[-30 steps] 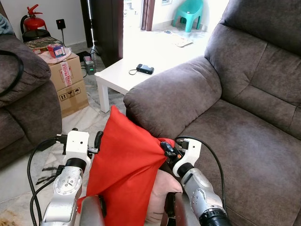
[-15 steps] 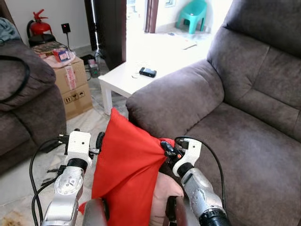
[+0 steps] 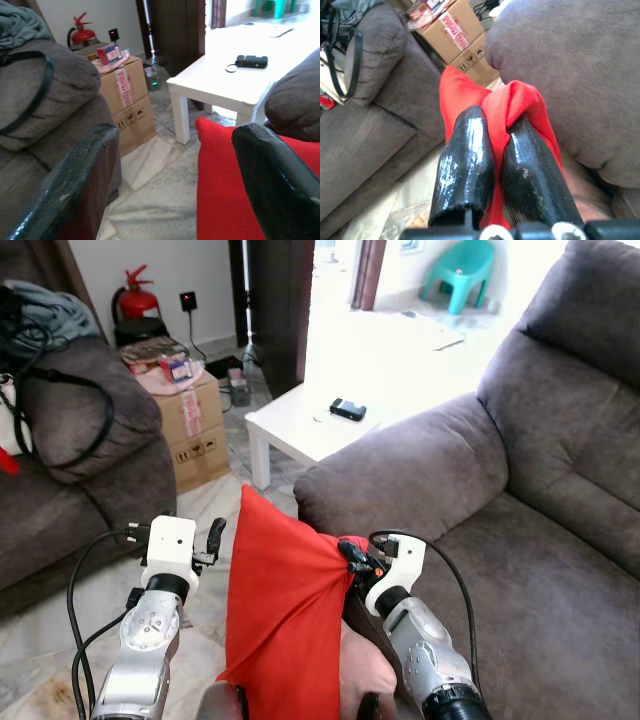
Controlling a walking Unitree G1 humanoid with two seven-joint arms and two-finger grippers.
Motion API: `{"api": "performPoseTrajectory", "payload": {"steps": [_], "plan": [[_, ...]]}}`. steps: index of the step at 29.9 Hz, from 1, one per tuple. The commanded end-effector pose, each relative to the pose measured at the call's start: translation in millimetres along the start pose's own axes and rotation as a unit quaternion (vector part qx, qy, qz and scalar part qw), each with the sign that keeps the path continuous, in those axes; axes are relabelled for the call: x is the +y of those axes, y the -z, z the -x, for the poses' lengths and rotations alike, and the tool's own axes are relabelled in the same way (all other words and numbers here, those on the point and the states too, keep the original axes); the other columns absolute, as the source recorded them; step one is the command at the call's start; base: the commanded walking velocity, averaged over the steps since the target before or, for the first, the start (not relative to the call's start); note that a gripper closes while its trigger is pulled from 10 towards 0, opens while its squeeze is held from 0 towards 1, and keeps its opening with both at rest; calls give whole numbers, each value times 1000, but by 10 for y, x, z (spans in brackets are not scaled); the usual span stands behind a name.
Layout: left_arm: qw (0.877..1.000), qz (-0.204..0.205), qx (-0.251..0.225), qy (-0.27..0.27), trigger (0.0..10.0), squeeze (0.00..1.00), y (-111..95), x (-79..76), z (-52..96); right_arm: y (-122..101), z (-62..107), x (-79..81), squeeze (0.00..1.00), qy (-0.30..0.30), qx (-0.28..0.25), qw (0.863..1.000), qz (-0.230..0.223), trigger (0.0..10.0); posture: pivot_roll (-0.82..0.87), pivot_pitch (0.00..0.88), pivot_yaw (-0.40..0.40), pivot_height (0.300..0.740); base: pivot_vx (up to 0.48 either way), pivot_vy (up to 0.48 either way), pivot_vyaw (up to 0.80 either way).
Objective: Move the pillow to the sofa from floor
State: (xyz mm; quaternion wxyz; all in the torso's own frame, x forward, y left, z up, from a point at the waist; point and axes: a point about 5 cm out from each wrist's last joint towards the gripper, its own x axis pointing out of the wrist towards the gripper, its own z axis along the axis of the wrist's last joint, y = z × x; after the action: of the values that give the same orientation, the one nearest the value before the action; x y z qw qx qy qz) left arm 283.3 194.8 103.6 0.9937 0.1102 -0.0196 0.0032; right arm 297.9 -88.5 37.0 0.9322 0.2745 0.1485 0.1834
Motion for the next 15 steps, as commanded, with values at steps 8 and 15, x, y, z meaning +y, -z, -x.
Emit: {"api": "performPoseTrajectory", "payload": {"steps": [8, 15], "plan": [[1000, 7, 4, 10, 10000, 0, 20, -31, 9, -311, -41, 47, 0, -24, -68, 997, 22, 10000, 176, 0, -121, 667, 0, 0, 0], [1000, 7, 5, 12, 10000, 0, 24, -30, 9, -322, -31, 37, 0, -21, -76, 997, 21, 10000, 175, 0, -116, 667, 0, 0, 0]]}}
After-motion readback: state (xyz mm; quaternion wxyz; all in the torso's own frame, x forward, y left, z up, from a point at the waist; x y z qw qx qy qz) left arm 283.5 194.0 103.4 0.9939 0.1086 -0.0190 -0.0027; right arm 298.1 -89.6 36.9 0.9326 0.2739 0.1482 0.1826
